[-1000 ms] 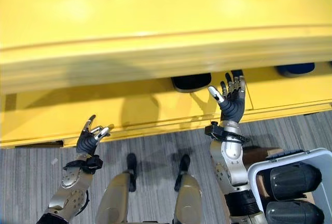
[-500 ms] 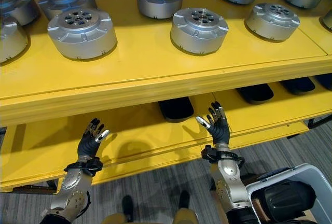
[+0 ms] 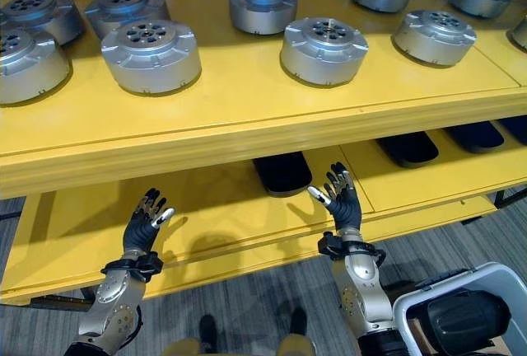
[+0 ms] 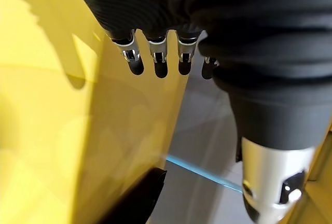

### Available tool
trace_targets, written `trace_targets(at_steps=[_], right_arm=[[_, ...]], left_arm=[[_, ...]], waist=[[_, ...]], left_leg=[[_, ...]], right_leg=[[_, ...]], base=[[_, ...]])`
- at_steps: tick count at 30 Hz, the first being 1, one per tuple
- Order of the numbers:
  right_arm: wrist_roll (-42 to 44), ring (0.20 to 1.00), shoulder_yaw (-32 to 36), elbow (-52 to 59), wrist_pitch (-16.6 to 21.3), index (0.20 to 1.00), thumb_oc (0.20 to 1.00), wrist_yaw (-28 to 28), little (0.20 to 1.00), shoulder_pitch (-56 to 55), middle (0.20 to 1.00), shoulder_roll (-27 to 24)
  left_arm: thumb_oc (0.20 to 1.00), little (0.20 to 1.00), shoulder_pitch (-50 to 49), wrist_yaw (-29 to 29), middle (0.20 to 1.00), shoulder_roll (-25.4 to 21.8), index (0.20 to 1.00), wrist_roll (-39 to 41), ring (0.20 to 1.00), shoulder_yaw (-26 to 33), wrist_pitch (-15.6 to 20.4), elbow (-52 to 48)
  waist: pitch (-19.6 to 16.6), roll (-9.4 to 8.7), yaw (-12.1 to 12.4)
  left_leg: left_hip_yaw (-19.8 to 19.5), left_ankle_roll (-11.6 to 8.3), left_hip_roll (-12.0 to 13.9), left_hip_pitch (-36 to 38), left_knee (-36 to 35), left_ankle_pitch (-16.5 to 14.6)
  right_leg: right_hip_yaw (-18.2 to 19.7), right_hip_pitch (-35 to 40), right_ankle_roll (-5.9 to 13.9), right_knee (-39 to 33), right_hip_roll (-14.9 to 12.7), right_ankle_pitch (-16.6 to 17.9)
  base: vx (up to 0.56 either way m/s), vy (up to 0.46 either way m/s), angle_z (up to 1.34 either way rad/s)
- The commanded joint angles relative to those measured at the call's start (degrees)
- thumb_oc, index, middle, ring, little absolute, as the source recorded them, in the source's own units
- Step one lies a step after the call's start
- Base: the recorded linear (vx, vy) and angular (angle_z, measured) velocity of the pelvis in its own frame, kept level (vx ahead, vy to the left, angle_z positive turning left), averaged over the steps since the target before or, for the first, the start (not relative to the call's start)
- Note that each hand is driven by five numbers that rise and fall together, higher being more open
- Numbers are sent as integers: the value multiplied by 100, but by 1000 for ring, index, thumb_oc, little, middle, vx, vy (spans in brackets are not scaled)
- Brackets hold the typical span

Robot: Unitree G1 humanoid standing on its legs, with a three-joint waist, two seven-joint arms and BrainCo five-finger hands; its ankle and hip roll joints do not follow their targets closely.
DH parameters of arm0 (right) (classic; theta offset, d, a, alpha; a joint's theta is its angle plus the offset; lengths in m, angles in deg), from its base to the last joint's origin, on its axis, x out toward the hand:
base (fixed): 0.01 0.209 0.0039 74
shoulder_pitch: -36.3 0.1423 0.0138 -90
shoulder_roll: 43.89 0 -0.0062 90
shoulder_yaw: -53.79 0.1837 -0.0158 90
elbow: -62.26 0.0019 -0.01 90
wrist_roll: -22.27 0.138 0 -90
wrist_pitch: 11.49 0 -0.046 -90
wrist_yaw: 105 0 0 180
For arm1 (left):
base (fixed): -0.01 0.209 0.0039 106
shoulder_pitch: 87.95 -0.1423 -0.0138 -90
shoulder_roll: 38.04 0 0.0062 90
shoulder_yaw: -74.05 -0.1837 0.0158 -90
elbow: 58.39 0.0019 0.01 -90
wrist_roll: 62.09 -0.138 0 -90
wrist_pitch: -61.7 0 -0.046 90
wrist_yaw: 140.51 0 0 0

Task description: Move parts from the plastic box to the shelf.

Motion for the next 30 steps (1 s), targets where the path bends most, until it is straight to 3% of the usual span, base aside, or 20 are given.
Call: trace_targets(at_steps=[1,5,6,9,12,16,20,23,26,27,30], right_arm=[[165,1000,89,314,293,1000,1000,19,1000,166,1000,-17],[141,1000,36,286,294,1000,1000,53,1000,283,1000,36],[106,1000,-101,267,304,1000,1000,122,1000,486,1000,77],[163,1000,-235,297,326,1000,1000,75,1000,592,1000,78],[193,1000,-364,339,305,1000,1000,-21,1000,533,1000,70],[113,1000,-427,338,259,1000,1000,-29,1000,592,1000,69],[124,1000,-433,387,251,1000,1000,-85,1000,567,1000,63],[103,1000,-356,483,241,1000,1000,-156,1000,435,1000,-9],[118,1000,-189,553,266,1000,1000,-186,1000,212,1000,-55],[119,1000,-133,601,256,1000,1000,-250,1000,72,1000,-100],[128,1000,-62,668,271,1000,1000,-295,1000,-50,1000,-121]], left_arm=[[1000,1000,415,-131,1000,-332,1000,-285,1000,72,289,-555],[1000,1000,637,-72,1000,-426,1000,-344,1000,-15,334,-554],[1000,1000,709,32,1000,-500,1000,-341,1000,4,370,-566],[1000,1000,638,56,1000,-510,1000,-227,1000,90,367,-625],[1000,1000,410,-2,1000,-461,1000,-8,1000,136,292,-679],[1000,1000,119,-15,1000,-493,1000,34,1000,363,270,-795],[1000,1000,-18,-7,1000,-501,1000,75,1000,569,295,-711],[1000,1000,-180,15,1000,-382,1000,90,1000,706,299,-631],[1000,1000,-335,-8,1000,-279,1000,106,1000,794,312,-646],[1000,1000,-430,-78,1000,-262,1000,82,1000,809,297,-646],[1000,1000,-492,-133,1000,-239,1000,47,1000,812,275,-621]], waist=[[164,-180,-11],[281,-183,-88],[384,-119,-41],[437,70,99],[396,92,225],[362,10,486],[341,-105,551],[255,-120,490],[141,-13,329],[80,68,235],[52,148,161]], left_leg=[[-185,96,-16,-405,732,-553],[-55,150,-2,-528,660,-485],[158,139,115,-452,442,-399],[441,100,297,-246,44,-322],[823,165,315,-131,-114,-258],[1149,175,444,-211,212,-364],[1371,70,627,-267,578,-425],[1549,-42,790,-196,631,-377],[1774,-207,997,1,394,-139],[1899,-326,1124,148,193,66],[1971,-419,1235,273,34,214]], right_leg=[[141,-24,498,196,-696,1155],[258,-333,547,144,-674,1756],[-141,-578,575,171,-613,1850],[-898,-409,532,577,-622,1123],[-932,-111,374,1275,-667,507],[-1337,266,447,1077,-876,694],[-1327,371,484,594,-769,750],[-1265,470,475,298,-626,614],[-1217,488,405,74,-429,405],[-1138,494,328,3,-288,210],[-1089,479,268,-15,-166,44]], base=[[-49,115,17],[-77,101,-3],[-124,228,-54],[-18,247,-111],[-59,115,-126],[-41,-65,-55],[-8,-152,-68],[27,-161,-62],[29,-192,-54],[35,-196,-41],[39,-149,-36]])
